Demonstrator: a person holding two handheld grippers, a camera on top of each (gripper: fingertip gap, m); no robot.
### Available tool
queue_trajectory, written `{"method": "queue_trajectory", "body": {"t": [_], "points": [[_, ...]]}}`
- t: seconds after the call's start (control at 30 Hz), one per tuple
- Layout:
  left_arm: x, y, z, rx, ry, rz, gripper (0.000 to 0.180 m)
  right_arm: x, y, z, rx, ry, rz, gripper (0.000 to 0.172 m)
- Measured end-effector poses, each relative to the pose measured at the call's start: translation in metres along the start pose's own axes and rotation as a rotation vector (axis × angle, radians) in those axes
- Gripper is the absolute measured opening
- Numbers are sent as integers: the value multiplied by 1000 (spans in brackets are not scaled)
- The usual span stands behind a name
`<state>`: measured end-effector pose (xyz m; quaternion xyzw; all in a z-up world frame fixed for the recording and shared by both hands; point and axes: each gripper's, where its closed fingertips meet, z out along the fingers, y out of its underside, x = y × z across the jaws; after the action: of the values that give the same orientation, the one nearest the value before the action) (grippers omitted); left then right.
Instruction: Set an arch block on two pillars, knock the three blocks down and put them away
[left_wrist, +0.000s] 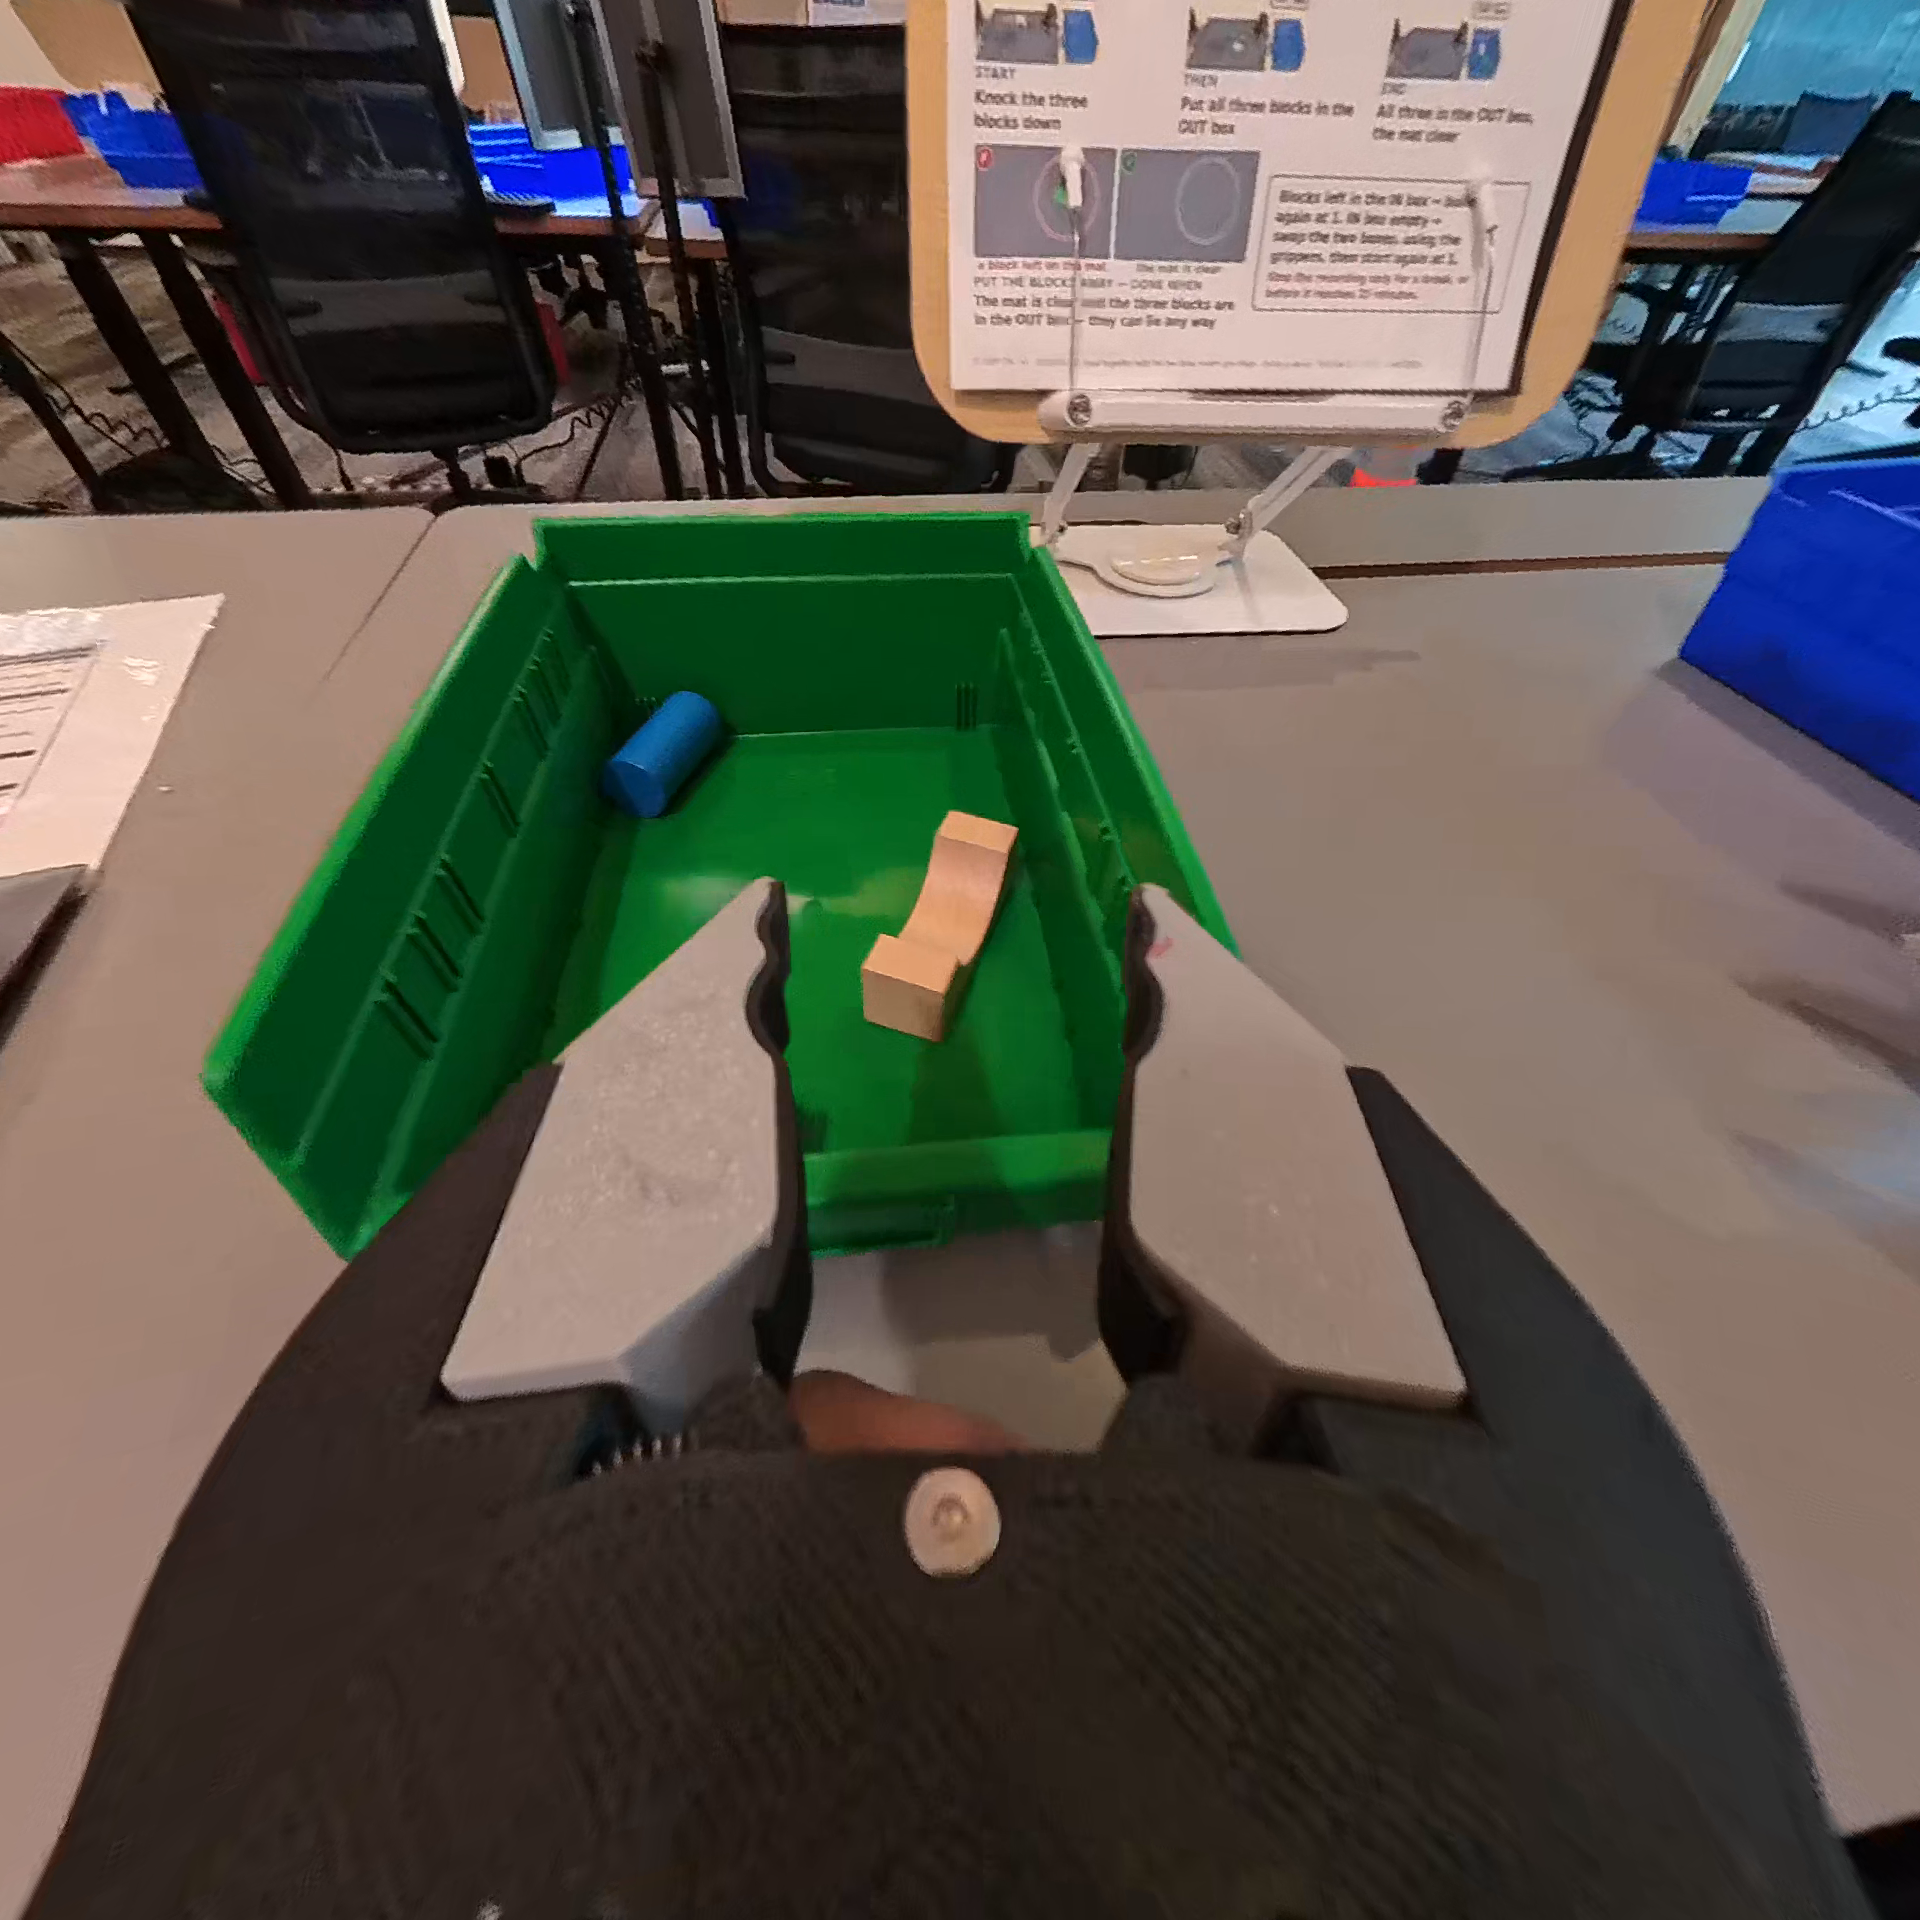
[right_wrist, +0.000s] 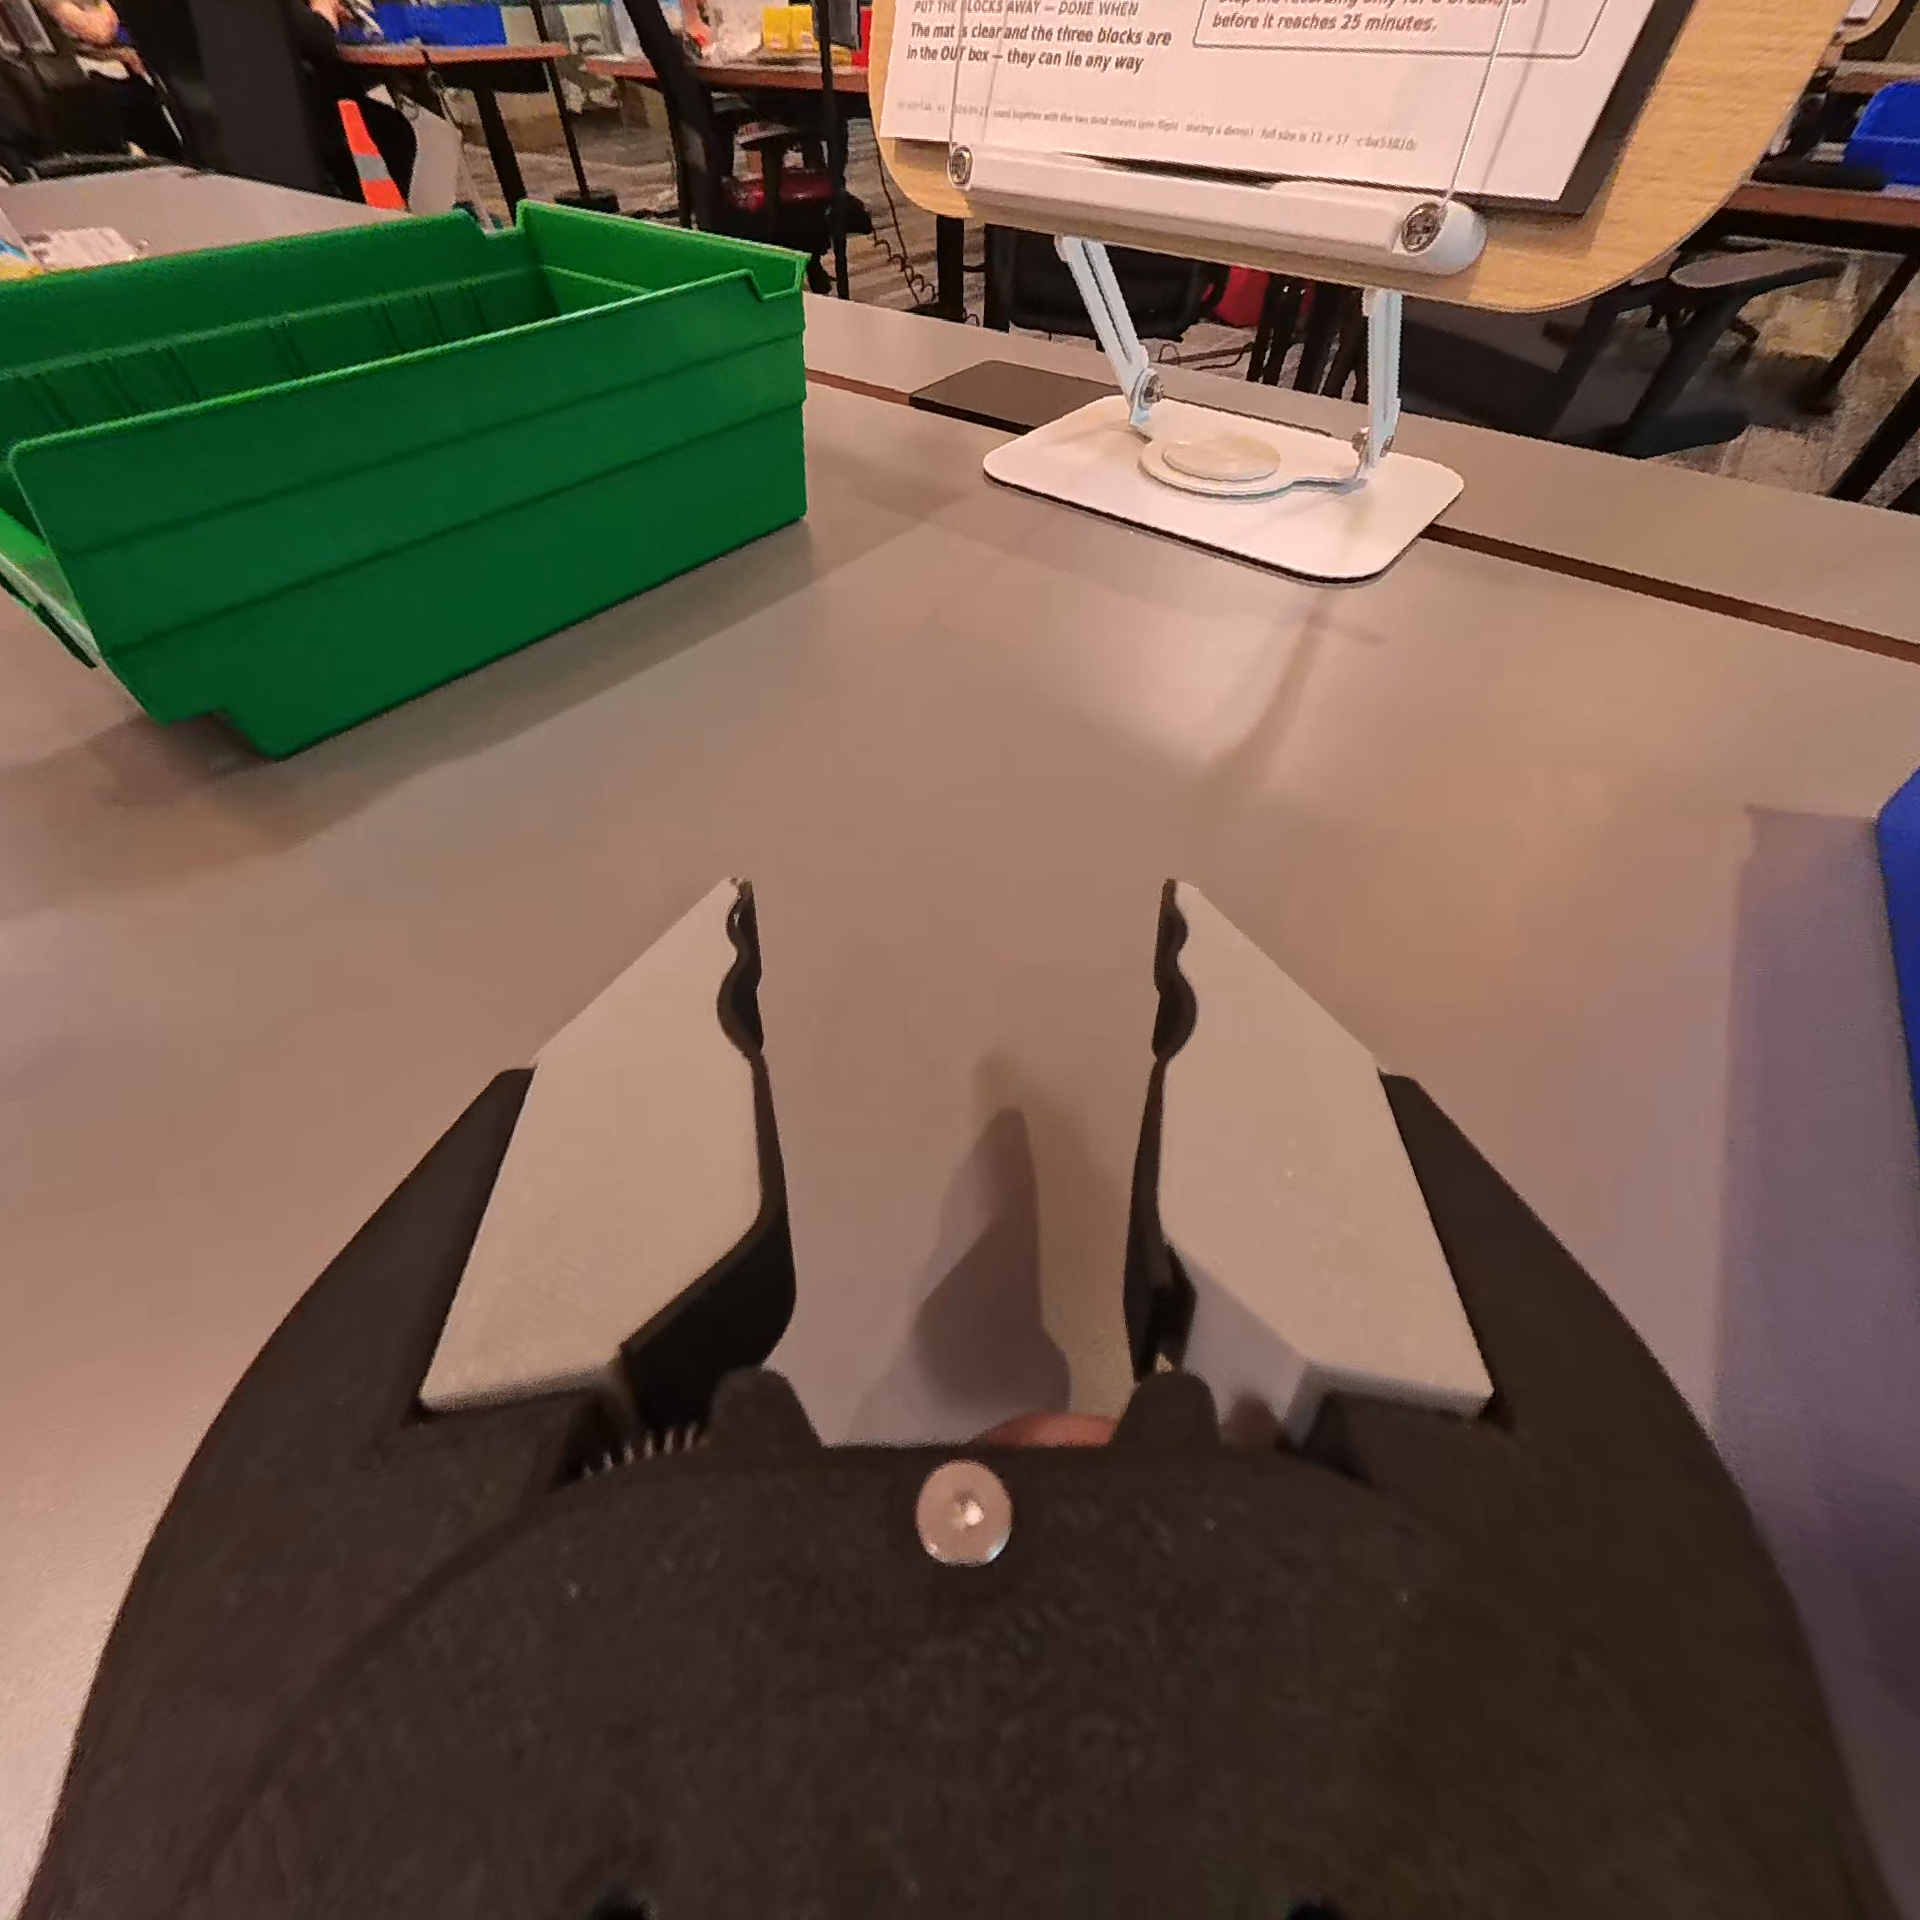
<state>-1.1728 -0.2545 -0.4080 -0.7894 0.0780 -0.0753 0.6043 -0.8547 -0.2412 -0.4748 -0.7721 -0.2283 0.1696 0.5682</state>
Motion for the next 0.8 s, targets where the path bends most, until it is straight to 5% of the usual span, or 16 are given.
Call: {"method": "queue_trajectory", "body": {"t": [0.3, 0.8], "points": [[-16, -20, 26, -124, 45, 106, 62, -3, 4, 3, -28, 2, -28, 74], [1, 46, 74, -492, 219, 270, 59, -3, 5, 3, -36, -2, -23, 73]]}}
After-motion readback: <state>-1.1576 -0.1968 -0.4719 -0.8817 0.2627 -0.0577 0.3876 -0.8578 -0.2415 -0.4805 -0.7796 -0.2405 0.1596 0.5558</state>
